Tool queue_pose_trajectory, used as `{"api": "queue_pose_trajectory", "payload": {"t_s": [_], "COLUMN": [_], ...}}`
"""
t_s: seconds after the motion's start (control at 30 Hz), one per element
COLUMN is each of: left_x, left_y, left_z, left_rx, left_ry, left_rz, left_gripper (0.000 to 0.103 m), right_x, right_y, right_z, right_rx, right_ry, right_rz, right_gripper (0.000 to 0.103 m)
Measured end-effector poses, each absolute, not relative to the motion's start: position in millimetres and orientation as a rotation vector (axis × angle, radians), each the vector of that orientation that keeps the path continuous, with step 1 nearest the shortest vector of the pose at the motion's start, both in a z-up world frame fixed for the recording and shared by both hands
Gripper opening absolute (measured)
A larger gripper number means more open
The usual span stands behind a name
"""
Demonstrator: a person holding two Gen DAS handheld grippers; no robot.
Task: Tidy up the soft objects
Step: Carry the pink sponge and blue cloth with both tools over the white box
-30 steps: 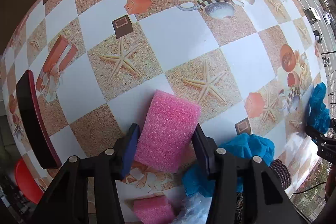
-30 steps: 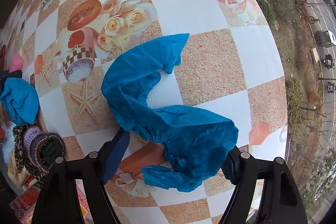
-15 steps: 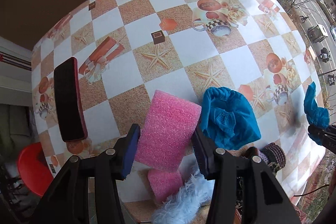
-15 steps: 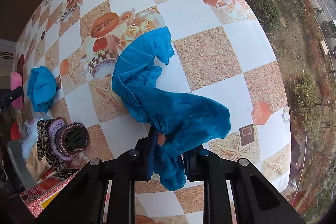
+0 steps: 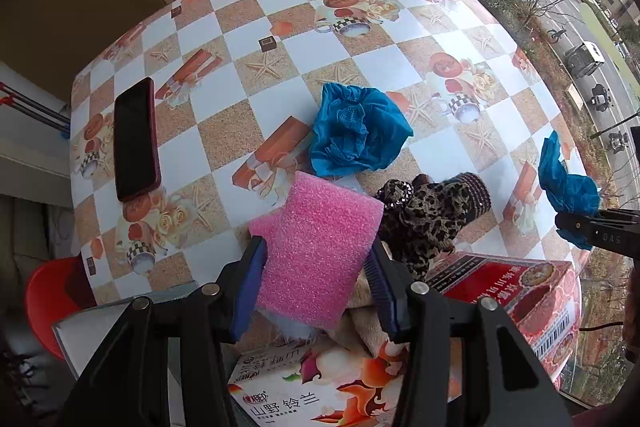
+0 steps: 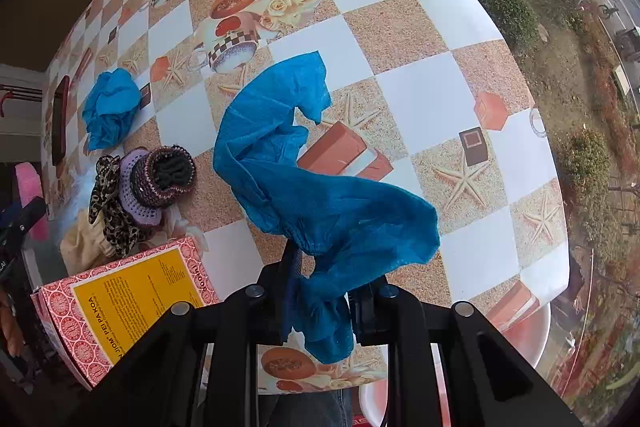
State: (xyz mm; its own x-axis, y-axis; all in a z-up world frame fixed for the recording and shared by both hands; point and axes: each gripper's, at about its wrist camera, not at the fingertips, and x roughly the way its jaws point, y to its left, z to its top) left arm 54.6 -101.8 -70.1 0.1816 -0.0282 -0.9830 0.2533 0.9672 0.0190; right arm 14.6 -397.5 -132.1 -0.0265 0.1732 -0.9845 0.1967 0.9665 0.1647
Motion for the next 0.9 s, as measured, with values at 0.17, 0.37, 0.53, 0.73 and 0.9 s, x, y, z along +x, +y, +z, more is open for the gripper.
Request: {"api": "queue_pose_trajectory", "payload": {"t_s": [0.17,0.37,0.53,0.73,0.9], "left_x": [13,-39,-71,-98,-113], "left_y": [-95,-92,-78,-52,-30], "left_z": [-63,-60,-45,-29,-16], "left_rx": [0.164,0.174,0.156,0.134,0.108], "left_ry": [1.381,1.386,1.358,1.330,1.299], "left_rz": [-0.222,-0.258,-0.261,-0.234,-0.203], "left_gripper": [0.053,0.053,0.053,0.053,0.053], "right_x": [-19,-53,-87,-119,-133], "right_y": [-382,-359,-337,-299,-268], "right_z": [-123,-123,-112,-107,-95], "right_rx": [0.275,0.256,0.237,0.203,0.122], "right_ry": [1.615,1.639,1.643,1.661,1.658], "right_rz": [-0.011,0.001,0.032,0.094,0.171], "right_gripper": [0.023,0.023,0.023,0.023,0.023]}}
